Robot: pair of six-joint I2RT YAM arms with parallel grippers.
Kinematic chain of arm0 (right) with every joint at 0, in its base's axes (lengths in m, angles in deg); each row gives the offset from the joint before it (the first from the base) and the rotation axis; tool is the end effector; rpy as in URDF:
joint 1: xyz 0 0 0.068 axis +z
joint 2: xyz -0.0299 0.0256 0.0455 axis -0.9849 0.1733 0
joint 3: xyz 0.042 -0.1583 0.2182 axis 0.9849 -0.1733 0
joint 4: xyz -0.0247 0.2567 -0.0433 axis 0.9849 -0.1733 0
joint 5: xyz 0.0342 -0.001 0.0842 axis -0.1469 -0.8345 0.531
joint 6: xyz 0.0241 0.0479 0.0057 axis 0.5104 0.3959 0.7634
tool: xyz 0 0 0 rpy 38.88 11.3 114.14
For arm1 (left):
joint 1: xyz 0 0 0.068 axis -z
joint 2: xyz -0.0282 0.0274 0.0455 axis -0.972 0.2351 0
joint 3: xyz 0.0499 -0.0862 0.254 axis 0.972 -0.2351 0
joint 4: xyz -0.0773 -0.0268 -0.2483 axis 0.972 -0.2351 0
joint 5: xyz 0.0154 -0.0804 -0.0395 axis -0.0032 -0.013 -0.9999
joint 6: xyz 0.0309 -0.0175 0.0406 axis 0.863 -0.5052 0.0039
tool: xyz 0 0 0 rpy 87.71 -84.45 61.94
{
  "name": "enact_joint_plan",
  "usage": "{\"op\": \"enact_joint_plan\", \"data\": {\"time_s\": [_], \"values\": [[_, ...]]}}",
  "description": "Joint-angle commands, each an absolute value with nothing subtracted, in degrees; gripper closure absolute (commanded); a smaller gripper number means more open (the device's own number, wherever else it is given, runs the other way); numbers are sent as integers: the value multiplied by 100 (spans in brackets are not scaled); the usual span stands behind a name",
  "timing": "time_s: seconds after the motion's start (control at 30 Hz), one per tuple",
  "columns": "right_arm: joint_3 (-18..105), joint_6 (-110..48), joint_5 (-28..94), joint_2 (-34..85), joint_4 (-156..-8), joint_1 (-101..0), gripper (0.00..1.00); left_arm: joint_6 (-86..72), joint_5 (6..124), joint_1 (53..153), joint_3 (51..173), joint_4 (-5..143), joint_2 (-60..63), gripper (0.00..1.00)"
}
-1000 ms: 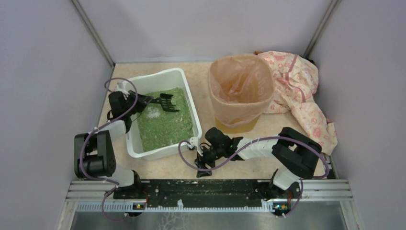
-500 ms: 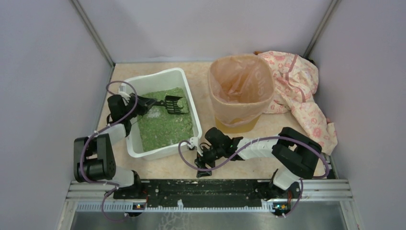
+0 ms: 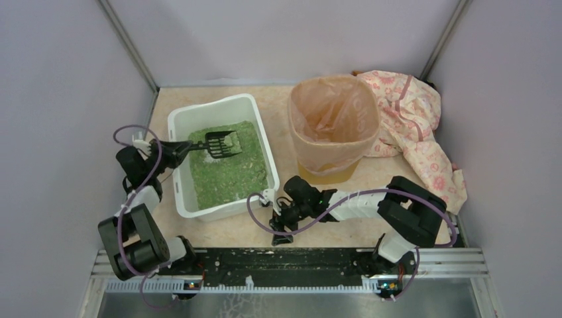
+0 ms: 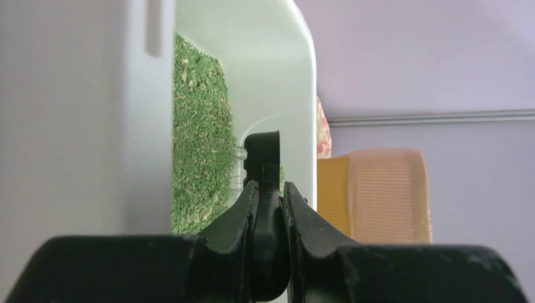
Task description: Clean the litter box
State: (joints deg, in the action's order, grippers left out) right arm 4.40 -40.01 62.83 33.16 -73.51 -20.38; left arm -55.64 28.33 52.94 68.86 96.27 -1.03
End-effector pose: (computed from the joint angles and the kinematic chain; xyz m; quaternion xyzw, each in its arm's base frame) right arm 0.1256 0.2570 0.1484 -0.5560 0.6853 0.4336 0.1823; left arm 0.2461 0.0794 0.2143 -0.3152 0.7000 -0.4660 0.4400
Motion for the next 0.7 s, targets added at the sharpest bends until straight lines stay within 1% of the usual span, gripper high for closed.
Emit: {"op": "enact_joint_plan", "data": {"time_s": [0.0,0.07,0.17,0.2,0.3,0.43,0.57,0.67], "values": [[532,-3966,6298,3113,-7206,-2008,37,-5962,2010,4661,6438,10182,-275,100],[537,-3964,6343,3136,-7175,-2008,37,-6124,1899,4579,6300,10496,-202,100],[598,-3916,6448,3318,-7007,-2006,37,-6584,2144,5008,6044,11118,-142,100],[701,-3934,6499,3400,-7081,-2007,37,-6661,2134,5014,6008,11226,-156,100],[851,-3966,6607,3452,-7236,-2001,38,-6592,2034,4733,6047,11095,-273,100],[754,-3921,6539,3388,-7078,-1999,38,-6693,2031,4843,6134,10973,-521,100],[725,-3950,6501,3342,-7173,-2001,38,-6630,1949,4469,6227,10666,-755,100],[586,-3920,6449,3260,-7053,-1999,38,-7122,1669,4462,6174,11190,-817,100]]}}
